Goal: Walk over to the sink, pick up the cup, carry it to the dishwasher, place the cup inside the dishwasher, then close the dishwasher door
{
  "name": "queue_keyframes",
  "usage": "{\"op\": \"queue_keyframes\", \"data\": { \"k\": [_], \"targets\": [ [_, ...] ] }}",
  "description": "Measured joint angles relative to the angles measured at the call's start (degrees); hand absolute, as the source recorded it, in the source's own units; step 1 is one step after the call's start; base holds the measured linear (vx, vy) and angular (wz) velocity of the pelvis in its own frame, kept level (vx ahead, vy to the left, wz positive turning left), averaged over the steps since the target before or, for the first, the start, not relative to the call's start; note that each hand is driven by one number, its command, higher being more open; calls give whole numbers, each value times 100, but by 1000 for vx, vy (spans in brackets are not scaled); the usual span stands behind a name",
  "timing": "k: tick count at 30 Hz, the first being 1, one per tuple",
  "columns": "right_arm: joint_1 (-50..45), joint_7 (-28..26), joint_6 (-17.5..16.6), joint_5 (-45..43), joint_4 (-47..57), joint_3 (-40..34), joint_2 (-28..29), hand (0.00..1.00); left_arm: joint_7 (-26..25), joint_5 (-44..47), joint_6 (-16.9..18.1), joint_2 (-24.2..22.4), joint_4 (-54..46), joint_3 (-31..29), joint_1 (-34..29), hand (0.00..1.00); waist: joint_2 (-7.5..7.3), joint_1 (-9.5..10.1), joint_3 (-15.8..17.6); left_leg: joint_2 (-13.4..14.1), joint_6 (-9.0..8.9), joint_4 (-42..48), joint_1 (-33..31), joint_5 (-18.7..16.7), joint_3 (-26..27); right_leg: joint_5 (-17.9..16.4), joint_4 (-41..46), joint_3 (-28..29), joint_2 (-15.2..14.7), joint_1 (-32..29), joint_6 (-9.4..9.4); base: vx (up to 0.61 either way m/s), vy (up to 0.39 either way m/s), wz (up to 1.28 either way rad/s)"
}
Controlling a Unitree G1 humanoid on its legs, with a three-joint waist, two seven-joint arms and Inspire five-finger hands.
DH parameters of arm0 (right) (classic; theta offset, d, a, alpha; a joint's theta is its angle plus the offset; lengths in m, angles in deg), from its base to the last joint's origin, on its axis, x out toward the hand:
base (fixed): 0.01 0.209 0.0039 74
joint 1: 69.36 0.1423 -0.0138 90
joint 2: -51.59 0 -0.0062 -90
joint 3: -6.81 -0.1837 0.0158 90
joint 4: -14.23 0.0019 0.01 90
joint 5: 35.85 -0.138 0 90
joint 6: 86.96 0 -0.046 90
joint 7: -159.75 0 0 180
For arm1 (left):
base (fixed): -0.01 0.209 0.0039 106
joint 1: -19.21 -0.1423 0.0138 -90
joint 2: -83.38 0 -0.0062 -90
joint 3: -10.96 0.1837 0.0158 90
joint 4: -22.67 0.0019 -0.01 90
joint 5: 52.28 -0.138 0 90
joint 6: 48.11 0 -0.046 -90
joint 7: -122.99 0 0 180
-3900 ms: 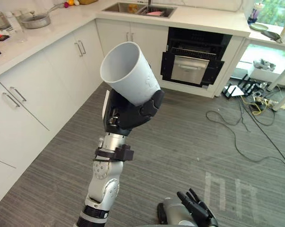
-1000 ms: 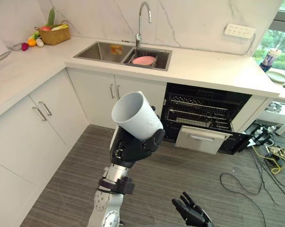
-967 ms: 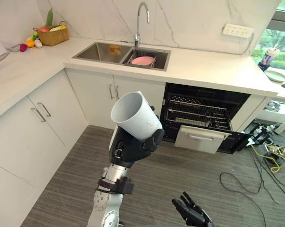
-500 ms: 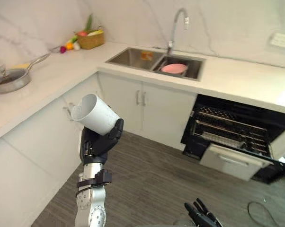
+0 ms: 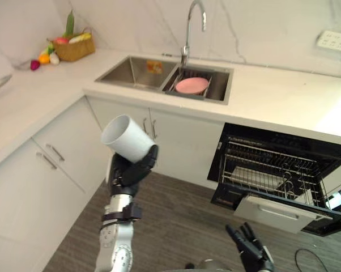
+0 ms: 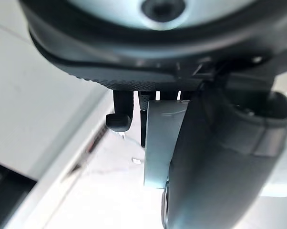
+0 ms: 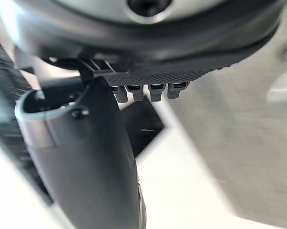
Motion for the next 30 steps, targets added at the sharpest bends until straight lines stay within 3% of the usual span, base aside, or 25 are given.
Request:
{"op": "queue_keyframes", "data": {
  "k": [2, 3, 4, 5, 7, 8, 9, 10, 13, 15, 17, 19, 21, 22, 23, 25, 26, 27, 28, 30],
  "targets": [
    [-70, 207, -367, -192, 541, -98, 44, 100, 148, -206, 18, -72, -234, 99, 105, 0, -24, 28, -13, 343, 363, -93, -447, -306, 244, -22, -105, 553, 44, 238, -45, 285, 92, -117],
    [-55, 230, -435, -255, 650, -133, 43, 100, 158, -217, 20, -100, -268, 97, 124, 0, -28, 36, -17, 381, 419, -315, -517, -395, 290, -23, -131, 735, 37, 277, -40, 363, 200, -169],
    [0, 299, -508, -369, 974, -259, 44, 100, 158, -241, 25, -116, -301, 63, 156, 0, -48, 53, -29, 364, 406, -1272, -565, -653, 326, -35, -189, 1261, 1, 377, 14, 324, 206, -149],
    [17, 340, -511, -430, 1090, -272, 43, 100, 156, -241, 25, -121, -301, 54, 154, 0, -75, 55, -46, 297, 414, -1706, -557, -716, 281, -6, -175, 1444, -25, 382, 98, 335, 232, -150],
    [71, 477, -516, -470, 1393, -274, 40, 100, 144, -243, 24, -109, -303, 49, 145, 0, -164, 92, -90, -7, 370, -2884, -525, -747, -59, -55, -152, 1939, -139, 355, 180, 306, 296, -139],
    [58, 648, -513, -445, 1866, -273, 22, 100, 95, -258, 18, -109, -342, 52, 117, 0, -169, 179, -103, -302, 343, -3933, -481, -694, -665, -192, -75, 2474, -192, 288, 324, 328, 376, -173],
    [42, 741, -507, -411, 2060, -269, 8, 100, 72, -263, 14, -112, -394, 44, 72, 0, -140, 191, -118, -363, 261, -4256, -439, -596, -886, -298, 2, 2652, -176, 233, 429, 307, 410, -185],
    [29, 871, -460, -325, 2331, -237, 26, 100, 66, -265, 15, -105, -483, 23, -62, 0, -139, 214, -142, -492, -112, -4339, -230, -242, -974, -459, 190, 2916, -171, 174, 548, 306, 421, -162],
    [-535, 1265, -289, -80, 3347, -233, 205, 100, 91, -257, 55, 0, -576, 4, -440, 0, -339, 182, -312, -562, -109, -3822, -5, -469, -433, -556, 210, 2868, -479, 275, 777, 321, 346, -114],
    [-899, 1550, -183, 166, 4257, -353, 494, 100, 91, -239, 65, 194, -576, 37, -556, 0, -420, 125, -358, -599, -76, -3661, 223, -525, -107, -356, 104, 2810, -648, 364, 1095, 295, 226, -97],
    [-1109, 1570, -186, 221, 4837, -426, 719, 100, 91, -239, 65, 238, -588, 122, -552, 0, -432, 5, -383, -679, -55, -3652, 451, -539, -27, -320, 202, 2668, -790, 423, 1142, 201, 104, -80],
    [-1150, 1555, -213, 298, 5085, -434, 866, 100, 78, -260, 60, 231, -655, 272, -528, 0, -428, -54, -413, -750, -28, -4017, 827, -556, 221, -355, 922, 2456, -791, 19, 1200, 138, 76, -99],
    [-1094, 1480, -227, 459, 5133, -302, 959, 100, 46, -301, 55, 234, -776, 343, -411, 0, -434, -45, -404, -812, -13, -4547, 1248, -649, 642, -319, 2222, 1924, -835, -740, 1337, 72, 72, -106],
    [-1043, 1384, -224, 506, 5076, -193, 1002, 100, -55, -420, 36, 237, -783, 347, -274, 0, -428, -54, -339, -810, -37, -4844, 1578, -758, 918, -205, 2879, 1398, -978, -1130, 1531, 60, 50, -104],
    [-1049, 1249, -217, 508, 4957, 12, 1020, 100, -179, -542, -13, 234, -772, 336, -235, 0, -455, -71, -347, -813, -46, -4894, 1747, -764, 1117, -236, 2975, 802, -1222, -1200, 1429, 52, 37, -99],
    [-966, 1059, -186, 501, 4920, 293, 976, 100, -327, -539, -45, 199, -770, 289, -236, 0, -439, -45, -506, -703, -49, -4835, 1697, -778, 1226, -355, 2300, 64, -1283, -1004, 1288, 62, -32, -96],
    [-779, 937, -114, 488, 4928, 461, 873, 100, -350, -538, -123, 137, -771, 214, -210, 0, -277, -7, -548, -553, -50, -4760, 1579, -777, 1224, -309, 1609, -98, -1081, -834, 1212, 89, -64, -100],
    [-682, 868, -62, 478, 4929, 520, 818, 100, -354, -538, -172, 108, -771, 181, -197, 0, -253, 2, -544, -507, -50, -4705, 1527, -777, 1224, -279, 1283, -114, -1001, -749, 1143, 89, -89, -94],
    [-454, 755, 84, 471, 4928, 608, 677, 100, -356, -539, -311, 54, -735, 101, -185, 0, -264, 3, -517, -455, -55, -4495, 1382, -781, 1189, -185, 511, -89, -868, -459, 856, 47, -66, -61],
    [-238, 719, 149, 436, 4921, 619, 534, 100, -357, -543, -462, 4, -580, 92, -171, 0, -211, 2, -448, -480, -47, -4942, 1415, -765, 1042, 16, 133, -67, -783, -312, 772, -3, -6, -30]
  ]
}}
